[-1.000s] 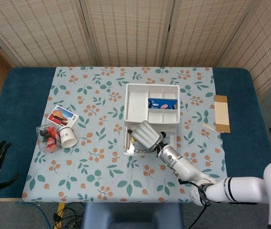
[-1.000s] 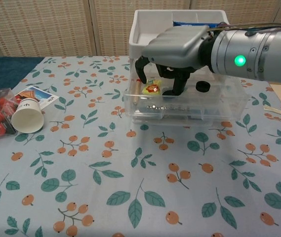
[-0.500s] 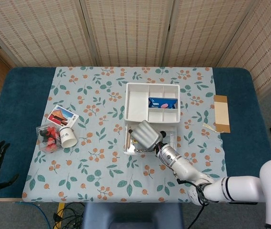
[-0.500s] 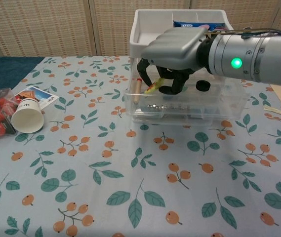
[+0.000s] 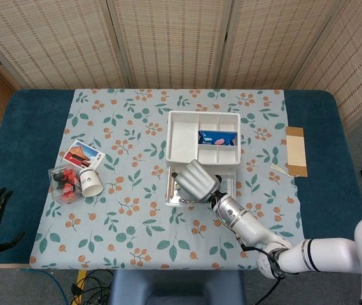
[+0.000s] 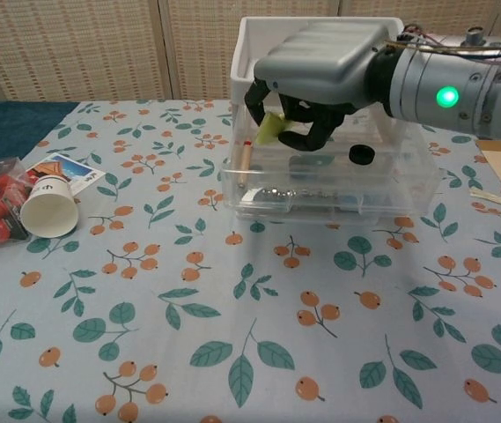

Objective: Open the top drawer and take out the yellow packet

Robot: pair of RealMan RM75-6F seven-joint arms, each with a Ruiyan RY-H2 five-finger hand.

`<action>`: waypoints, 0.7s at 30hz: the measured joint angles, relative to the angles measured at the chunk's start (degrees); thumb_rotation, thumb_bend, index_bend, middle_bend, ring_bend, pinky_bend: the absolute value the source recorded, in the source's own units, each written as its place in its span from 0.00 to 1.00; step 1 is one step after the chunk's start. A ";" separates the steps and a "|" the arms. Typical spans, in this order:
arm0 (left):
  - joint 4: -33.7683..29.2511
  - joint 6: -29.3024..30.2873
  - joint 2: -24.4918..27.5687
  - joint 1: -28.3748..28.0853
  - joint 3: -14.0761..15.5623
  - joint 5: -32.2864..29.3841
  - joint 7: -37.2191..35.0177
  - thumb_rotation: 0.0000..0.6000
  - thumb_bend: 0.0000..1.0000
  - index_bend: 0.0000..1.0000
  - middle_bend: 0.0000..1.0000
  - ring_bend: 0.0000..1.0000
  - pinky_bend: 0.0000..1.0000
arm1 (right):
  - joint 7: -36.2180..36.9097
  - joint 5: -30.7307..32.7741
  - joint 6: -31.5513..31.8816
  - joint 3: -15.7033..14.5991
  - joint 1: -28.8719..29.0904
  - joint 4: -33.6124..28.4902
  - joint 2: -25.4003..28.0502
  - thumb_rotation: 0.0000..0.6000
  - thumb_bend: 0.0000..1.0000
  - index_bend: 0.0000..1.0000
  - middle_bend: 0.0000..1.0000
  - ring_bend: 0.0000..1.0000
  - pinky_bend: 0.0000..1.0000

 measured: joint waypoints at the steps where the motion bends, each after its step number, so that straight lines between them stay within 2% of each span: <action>1: -0.03 0.01 0.01 -0.02 0.00 0.07 0.00 1.00 0.19 0.07 0.06 0.03 0.07 | 0.37 -0.74 0.60 -0.05 -0.47 -0.65 0.58 1.00 0.51 0.53 0.96 1.00 1.00; 8: -0.47 0.09 0.19 -0.23 -0.10 0.49 0.25 1.00 0.19 0.07 0.06 0.03 0.07 | 5.38 -8.25 6.45 -1.35 -5.92 -6.48 6.60 1.00 0.51 0.53 0.96 1.00 1.00; 12: -0.77 0.19 0.19 -0.32 -0.15 0.69 0.37 1.00 0.19 0.07 0.06 0.03 0.07 | 10.52 -13.14 11.18 -3.00 -11.24 -8.90 11.55 1.00 0.51 0.54 0.96 1.00 1.00; 17: -0.99 -0.17 0.02 -0.68 -0.11 1.08 0.77 1.00 0.19 0.07 0.06 0.03 0.07 | 17.62 -17.40 15.65 -5.44 -17.25 -8.39 14.52 1.00 0.51 0.55 0.96 1.00 1.00; 21: -1.59 -0.52 0.10 -1.07 -0.08 1.45 1.47 1.00 0.19 0.07 0.06 0.03 0.07 | 24.38 -19.63 18.62 -7.73 -22.93 -4.97 15.27 1.00 0.51 0.55 0.96 1.00 1.00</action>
